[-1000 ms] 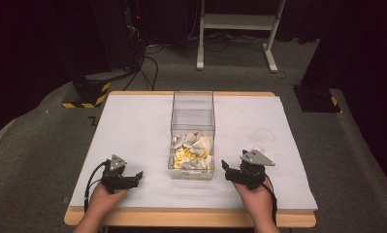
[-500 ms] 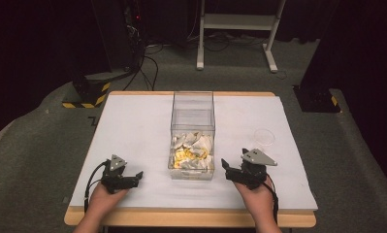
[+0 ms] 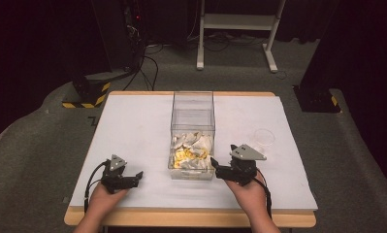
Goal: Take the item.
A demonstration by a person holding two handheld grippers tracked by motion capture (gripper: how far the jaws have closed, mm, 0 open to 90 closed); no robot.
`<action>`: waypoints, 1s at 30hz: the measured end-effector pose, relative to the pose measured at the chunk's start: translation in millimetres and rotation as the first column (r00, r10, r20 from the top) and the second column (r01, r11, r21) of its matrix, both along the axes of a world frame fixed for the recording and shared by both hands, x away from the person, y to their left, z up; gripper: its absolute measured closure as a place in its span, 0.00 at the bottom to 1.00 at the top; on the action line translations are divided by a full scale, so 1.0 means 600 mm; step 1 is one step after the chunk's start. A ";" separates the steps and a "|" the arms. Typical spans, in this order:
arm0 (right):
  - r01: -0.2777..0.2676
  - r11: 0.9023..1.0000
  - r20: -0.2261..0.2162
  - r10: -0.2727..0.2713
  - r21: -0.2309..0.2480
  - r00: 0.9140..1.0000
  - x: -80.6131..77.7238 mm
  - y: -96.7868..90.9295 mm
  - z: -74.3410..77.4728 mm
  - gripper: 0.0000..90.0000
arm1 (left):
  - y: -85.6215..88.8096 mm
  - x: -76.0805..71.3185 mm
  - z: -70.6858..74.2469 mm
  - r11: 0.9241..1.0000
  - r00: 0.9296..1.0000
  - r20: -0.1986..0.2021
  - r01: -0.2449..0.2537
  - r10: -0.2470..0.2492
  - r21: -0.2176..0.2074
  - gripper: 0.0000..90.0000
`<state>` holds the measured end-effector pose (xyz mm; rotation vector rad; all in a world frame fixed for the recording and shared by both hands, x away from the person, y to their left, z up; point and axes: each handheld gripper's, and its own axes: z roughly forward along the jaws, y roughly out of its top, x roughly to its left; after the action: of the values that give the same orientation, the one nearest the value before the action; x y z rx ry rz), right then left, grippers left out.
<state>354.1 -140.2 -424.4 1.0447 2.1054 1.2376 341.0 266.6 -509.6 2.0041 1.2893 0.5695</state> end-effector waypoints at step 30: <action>-0.079 0.995 -0.050 0.076 -0.055 0.996 0.039 0.068 0.006 0.21 | 0.000 0.000 0.000 1.000 1.000 0.000 0.000 0.000 0.000 0.17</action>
<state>377.6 -99.5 -420.6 0.9861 2.2233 1.1923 341.0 266.7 -509.6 2.0043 1.2888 0.5696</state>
